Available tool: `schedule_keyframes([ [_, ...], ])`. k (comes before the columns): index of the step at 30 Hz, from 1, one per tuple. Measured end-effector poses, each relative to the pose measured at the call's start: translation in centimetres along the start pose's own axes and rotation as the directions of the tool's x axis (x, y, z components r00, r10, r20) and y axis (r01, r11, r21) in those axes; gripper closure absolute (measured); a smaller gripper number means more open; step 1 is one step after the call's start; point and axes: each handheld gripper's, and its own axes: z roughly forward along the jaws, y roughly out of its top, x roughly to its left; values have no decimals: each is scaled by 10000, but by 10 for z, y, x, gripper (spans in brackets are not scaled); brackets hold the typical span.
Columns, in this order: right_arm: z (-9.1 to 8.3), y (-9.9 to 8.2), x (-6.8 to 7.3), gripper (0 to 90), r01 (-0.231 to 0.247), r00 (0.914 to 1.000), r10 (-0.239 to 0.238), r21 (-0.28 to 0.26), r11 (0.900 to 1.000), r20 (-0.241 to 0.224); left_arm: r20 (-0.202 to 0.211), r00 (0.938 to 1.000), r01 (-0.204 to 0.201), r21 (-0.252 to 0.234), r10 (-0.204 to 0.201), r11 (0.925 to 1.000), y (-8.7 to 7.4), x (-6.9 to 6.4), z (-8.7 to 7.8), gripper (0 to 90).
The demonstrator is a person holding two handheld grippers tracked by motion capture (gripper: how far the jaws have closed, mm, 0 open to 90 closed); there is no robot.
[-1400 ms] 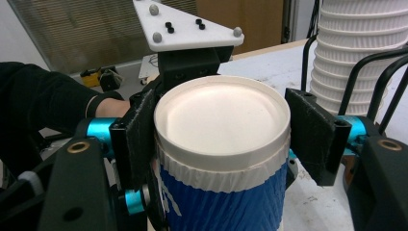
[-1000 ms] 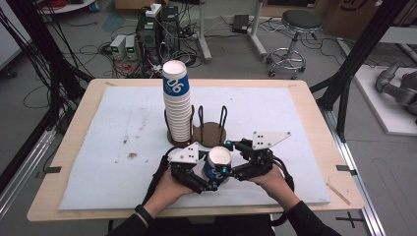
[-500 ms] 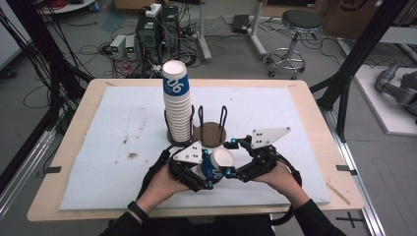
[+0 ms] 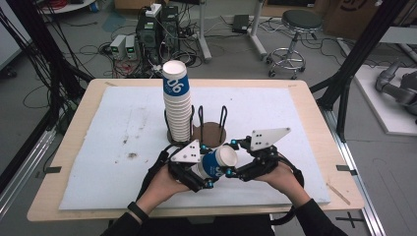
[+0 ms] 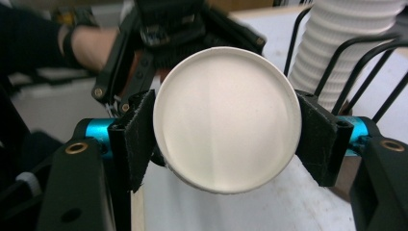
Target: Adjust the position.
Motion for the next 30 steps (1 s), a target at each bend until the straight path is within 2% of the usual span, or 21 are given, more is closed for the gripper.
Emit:
schedule_keyframes([
  [1, -3, -1, -2, 304, -180, 9998, 178, -244, 9995, -90, -44, 9997, 247, -286, -249, 9993, -2, 1, -1, 81],
  [2, -6, -2, -4, 304, -353, 9993, 348, -473, 9983, -112, -44, 9997, 247, -286, -249, 9993, -2, 1, -1, 69],
  [3, -8, -2, -5, 304, -475, 9988, 467, -636, 9968, -132, 85, 9984, 562, -924, -557, 9941, -6, 3, -2, 69],
  [4, -10, -2, -6, 304, -547, 9985, 538, -758, 9956, -140, 226, 9975, 688, -1146, -667, 9910, -7, 4, -2, 69],
  [5, -10, -2, -6, 304, -547, 9985, 538, -758, 9956, -140, 226, 9975, 688, -1146, -667, 9910, -7, 4, -2, 69],
  [7, -13, -3, -8, 304, -851, 9960, 811, -1179, 9894, -384, 368, 9956, 912, -1685, -862, 9815, -7, 4, -3, 69],
  [10, -13, -5, -9, 304, -1049, 9938, 989, -1330, 9855, -512, 560, 9933, 1098, -1958, -1006, 9745, -6, 5, -5, 69],
  [13, -11, -6, -9, 304, -1049, 9934, 968, -1437, 9841, -621, 742, 9917, 1176, -1940, -1050, 9739, -6, 7, -7, 130],
  [19, -11, -6, -8, 304, -1014, 9938, 941, -1367, 9854, -586, 658, 9956, 763, -1488, -671, 9859, 0, 7, -11, 178],
  [20, -11, -6, -8, 304, -1014, 9938, 941, -1367, 9854, -586, 658, 9956, 763, -1488, -671, 9859, 0, 7, -11, 181],
  [21, -11, -6, -9, 302, -1030, 9933, 952, -1278, 9864, -654, 585, 9968, 612, -1170, -547, 9912, 3, 7, -14, 186],
  [23, -11, -6, -10, 298, -1069, 9925, 1003, -983, 9894, -695, 443, 9986, 336, -734, -304, 9967, 6, 6, -16, 191],
  [25, -10, -5, -10, 280, -900, 9947, 862, -699, 9935, -555, 334, 9993, 150, -307, -140, 9994, 9, 6, -17, 194],
  [27, -8, -2, -9, 229, -702, 9972, 693, -326, 9970, -265, 298, 9992, -261, 223, 254, 9994, 12, 5, -16, 195],
  [29, -6, 3, -5, 228, -346, 9994, 347, 267, 9990, -43, 229, 9988, -437, 602, 424, 9972, 14, 3, -14, 197],
  [30, -4, 4, -4, 229, -147, 9999, 147, 487, 9987, -4, 231, 9990, -397, 688, 381, 9968, 14, 2, -14, 198],
])
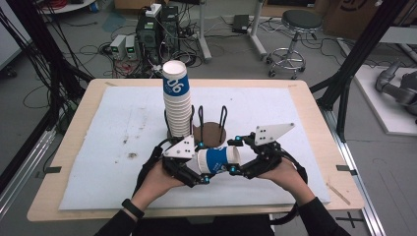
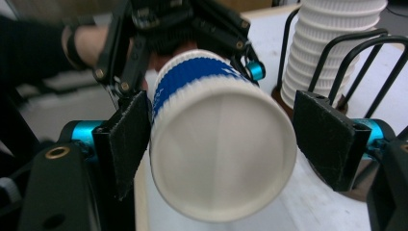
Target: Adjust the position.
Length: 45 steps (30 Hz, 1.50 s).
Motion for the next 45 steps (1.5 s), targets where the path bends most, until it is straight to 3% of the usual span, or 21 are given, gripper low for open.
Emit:
schedule_keyframes([
  [3, 3, 1, 3, 235, 317, 9995, -318, 713, 9970, 3, -64, 10000, -7, 221, 8, 9998, 0, 0, 0, 200],
  [6, 5, 0, 3, 264, 374, 9992, -385, 918, 9951, 110, -58, 10000, -9, 271, 11, 9996, 1, 0, -1, 203],
  [13, 2, -3, -3, 271, -6, 9997, 19, 538, 9986, -241, 12, 10000, 93, -106, -93, 9999, 1, 0, -4, 202],
  [20, 0, -5, -5, 286, -65, 9989, 87, 472, 9989, -462, -2, 10000, -63, -168, 63, 9998, 1, 1, -5, 205],
  [21, 0, -6, -6, 290, -77, 9987, 92, 293, 9995, -507, 24, 9999, 110, -532, -108, 9985, 0, 1, -5, 197],
  [23, -4, -7, -10, 298, -190, 9972, 188, -22, 9998, -723, 126, 9979, 644, -1233, -633, 9903, -2, 2, -6, 167],
  [24, -4, -7, -10, 298, -190, 9972, 188, -22, 9998, -723, 126, 9979, 644, -1233, -633, 9903, -2, 2, -6, 154],
  [25, -8, -9, -11, 307, -415, 9960, 372, -520, 9978, -816, 160, 9941, 1081, -1878, -1070, 9762, -4, 4, -8, 140],
  [26, -10, -9, -11, 308, -348, 9968, 294, -723, 9968, -744, 216, 9926, 1210, -2115, -1191, 9699, -5, 5, -9, 134],
  [27, -10, -9, -11, 308, -348, 9968, 294, -723, 9968, -744, 216, 9926, 1210, -2115, -1191, 9699, -5, 5, -9, 126],
  [29, -13, -11, -13, 309, -608, 9950, 522, -1018, 9929, -850, 436, 9893, 1458, -2480, -1393, 9577, -6, 7, -10, 124],
  [30, -14, -12, -14, 309, -630, 9948, 528, -1192, 9909, -872, 436, 9893, 1458, -2480, -1393, 9577, -6, 7, -10, 123],
  [31, -14, -12, -15, 309, -744, 9932, 621, -1265, 9892, -985, 536, 9873, 1586, -2648, -1497, 9512, -6, 9, -9, 118],
  [35, -14, -12, -14, 308, -748, 9911, 583, -1381, 9876, -1198, 890, 9844, 1711, -2865, -1517, 9427, -4, 11, -8, 108],
  [37, -13, -12, -15, 308, -657, 9921, 501, -1354, 9886, -1153, 926, 9844, 1705, -2872, -1498, 9426, -4, 11, -7, 109],
  [39, -11, -12, -15, 307, -601, 9917, 453, -1222, 9907, -1207, 1087, 9850, 1589, -2690, -1340, 9499, -2, 11, -9, 162],
  [42, -11, -13, -15, 302, -527, 9918, 399, -1037, 9932, -1214, 999, 9895, 1239, -2167, -1042, 9684, 2, 11, -11, 186],
  [43, -11, -13, -15, 302, -527, 9918, 399, -1037, 9932, -1214, 999, 9895, 1239, -2167, -1042, 9684, 2, 11, -11, 194],
  [44, -10, -13, -15, 295, -491, 9921, 379, -925, 9945, -1192, 886, 9914, 1120, -1936, -963, 9747, 4, 11, -12, 194],
  [45, -9, -11, -14, 233, -252, 9961, 208, -504, 9984, -860, 848, 9935, 881, -1581, -754, 9835, 9, 10, -14, 207],
])
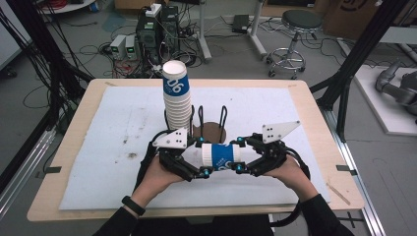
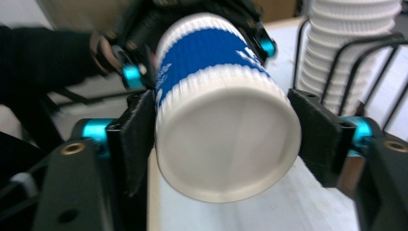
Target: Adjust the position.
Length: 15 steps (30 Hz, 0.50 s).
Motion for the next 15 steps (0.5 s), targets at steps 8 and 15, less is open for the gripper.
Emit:
schedule_keyframes([
  [8, 10, 9, 12, 242, 1358, 9870, -1486, 1773, 9747, 612, -281, 9968, -702, 1431, 750, 9872, 10, -4, 3, 211],
  [15, 21, 8, 18, 283, 2125, 9679, -2406, 2744, 9378, 727, -186, 9943, -1006, 1652, 1050, 9811, 18, -7, 6, 210],
])
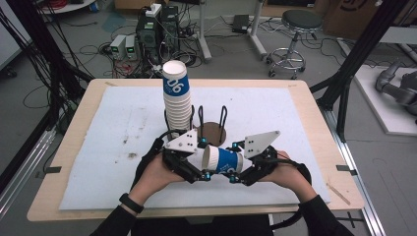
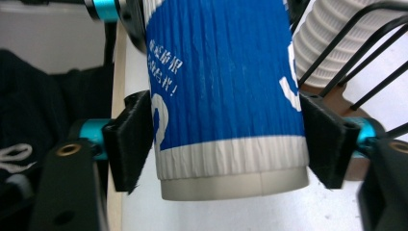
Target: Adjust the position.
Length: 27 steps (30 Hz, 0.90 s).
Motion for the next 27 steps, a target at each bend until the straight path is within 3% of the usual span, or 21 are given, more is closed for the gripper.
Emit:
schedule_keyframes([
  [3, -2, -3, -2, 294, -98, 9998, 92, -371, 9993, -168, -30, 9997, 223, -688, -226, 9974, -3, 1, 0, 187],
  [5, -4, -6, -5, 295, -400, 9987, 375, -765, 9963, -343, -194, 9981, 560, -1284, -590, 9901, -6, 2, 0, 156],
  [6, -5, -8, -7, 295, -591, 9974, 546, -990, 9933, -477, -194, 9981, 560, -1284, -590, 9901, -6, 2, 0, 129],
  [7, -7, -9, -9, 295, -806, 9955, 737, -1216, 9893, -595, -239, 9967, 727, -1536, -772, 9855, -7, 3, 0, 106],
  [8, -9, -10, -10, 296, -999, 9934, 903, -1483, 9839, -705, -131, 9923, 1176, -2134, -1232, 9699, -11, 6, 1, 86],
  [9, -9, -10, -10, 296, -999, 9934, 903, -1483, 9839, -705, -131, 9923, 1176, -2134, -1232, 9699, -11, 6, 1, 72],
  [10, -11, -13, -12, 295, -1261, 9892, 1087, -1927, 9731, -981, 222, 9869, 1602, -2534, -1598, 9540, -13, 7, 3, 72],
  [11, -11, -14, -12, 295, -1362, 9878, 1169, -2074, 9687, -1026, 222, 9869, 1602, -2534, -1598, 9540, -13, 7, 3, 72],
  [12, -11, -14, -12, 295, -1397, 9870, 1185, -2148, 9666, -1088, 448, 9825, 1863, -2722, -1809, 9440, -13, 8, 4, 72],
  [13, -11, -15, -12, 295, -1501, 9852, 1263, -2273, 9622, -1161, 567, 9807, 1956, -2827, -1872, 9391, -13, 8, 5, 72],
  [15, -9, -16, -12, 295, -1572, 9836, 1295, -2430, 9572, -1258, 636, 9797, 2006, -2846, -1903, 9374, -13, 8, 5, 78],
  [16, -9, -16, -12, 295, -1560, 9840, 1297, -2388, 9585, -1224, 894, 9790, 2017, -2914, -1833, 9351, -14, 9, 5, 124],
  [17, -9, -16, -12, 295, -1560, 9840, 1297, -2388, 9585, -1224, 894, 9790, 2017, -2914, -1833, 9351, -14, 9, 5, 182],
  [18, -9, -16, -13, 298, -1540, 9848, 1293, -2401, 9585, -1157, 995, 9776, 2076, -3039, -1857, 9298, -13, 9, 4, 190],
  [24, -10, -17, -13, 294, -1415, 9874, 1201, -2342, 9618, -1034, 980, 9813, 1867, -2772, -1656, 9425, -10, 11, 3, 215],
  [25, -11, -16, -13, 292, -1217, 9904, 1030, -2270, 9663, -925, 839, 9861, 1604, -2542, -1435, 9538, -8, 11, 3, 216],
  [26, -11, -15, -13, 285, -1159, 9912, 991, -2130, 9702, -877, 839, 9861, 1604, -2542, -1435, 9538, -8, 11, 3, 216],
  [27, -12, -13, -13, 265, -1138, 9918, 1002, -1911, 9749, -793, 696, 9890, 1435, -2341, -1307, 9616, -6, 10, 2, 216],
])
